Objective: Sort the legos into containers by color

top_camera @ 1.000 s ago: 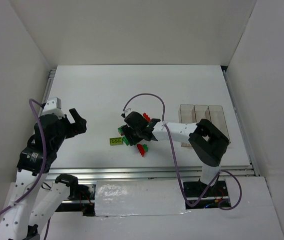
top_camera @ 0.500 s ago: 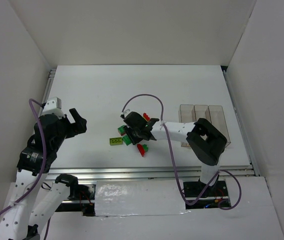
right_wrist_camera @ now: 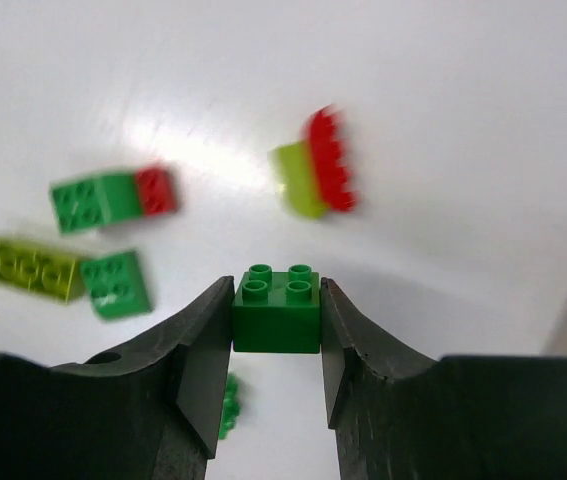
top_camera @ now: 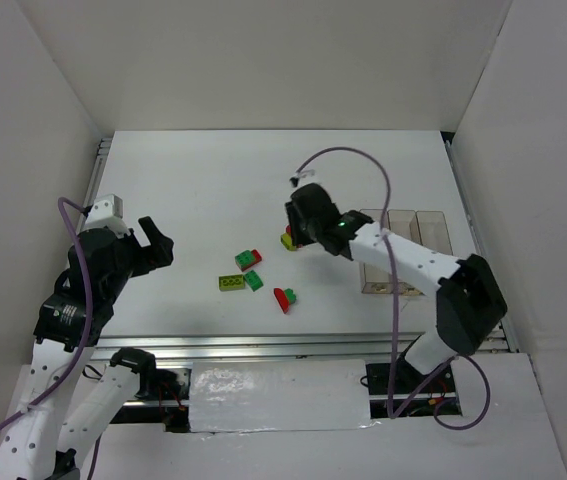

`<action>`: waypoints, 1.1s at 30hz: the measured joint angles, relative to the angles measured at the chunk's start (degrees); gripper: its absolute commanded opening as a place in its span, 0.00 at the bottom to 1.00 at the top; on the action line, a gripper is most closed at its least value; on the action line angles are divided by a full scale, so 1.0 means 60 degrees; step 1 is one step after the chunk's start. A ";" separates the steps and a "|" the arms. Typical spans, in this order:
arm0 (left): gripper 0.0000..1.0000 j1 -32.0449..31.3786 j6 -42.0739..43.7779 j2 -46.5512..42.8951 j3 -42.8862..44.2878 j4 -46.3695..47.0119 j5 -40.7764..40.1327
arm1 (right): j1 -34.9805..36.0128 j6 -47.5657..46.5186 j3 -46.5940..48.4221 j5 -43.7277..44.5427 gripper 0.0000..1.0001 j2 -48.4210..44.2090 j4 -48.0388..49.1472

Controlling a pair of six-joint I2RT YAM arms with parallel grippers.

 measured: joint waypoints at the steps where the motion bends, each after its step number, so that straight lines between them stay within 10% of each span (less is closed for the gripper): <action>1: 1.00 0.0000 0.0000 0.0000 0.0000 0.0000 0.0007 | -0.0393 0.0153 -0.0007 0.0124 0.26 -0.0393 -0.0058; 14: 1.00 -0.0011 0.0004 -0.0004 -0.0004 0.0004 0.0069 | -0.4663 0.1869 -0.0525 0.2011 0.31 -0.1384 -0.1078; 17: 0.99 -0.0011 0.0004 -0.0004 -0.0004 0.0007 0.0076 | -0.4805 0.2084 -0.0794 0.2193 0.37 -0.1228 -0.1129; 24: 1.00 -0.0011 0.0018 0.0022 -0.0004 0.0011 0.0142 | -0.4936 0.2357 -0.0980 0.2313 0.97 -0.1020 -0.1188; 33: 1.00 -0.0015 0.0025 0.0069 -0.0004 0.0015 0.0138 | -0.2688 0.2430 -0.1060 0.2539 1.00 -0.1228 -0.1275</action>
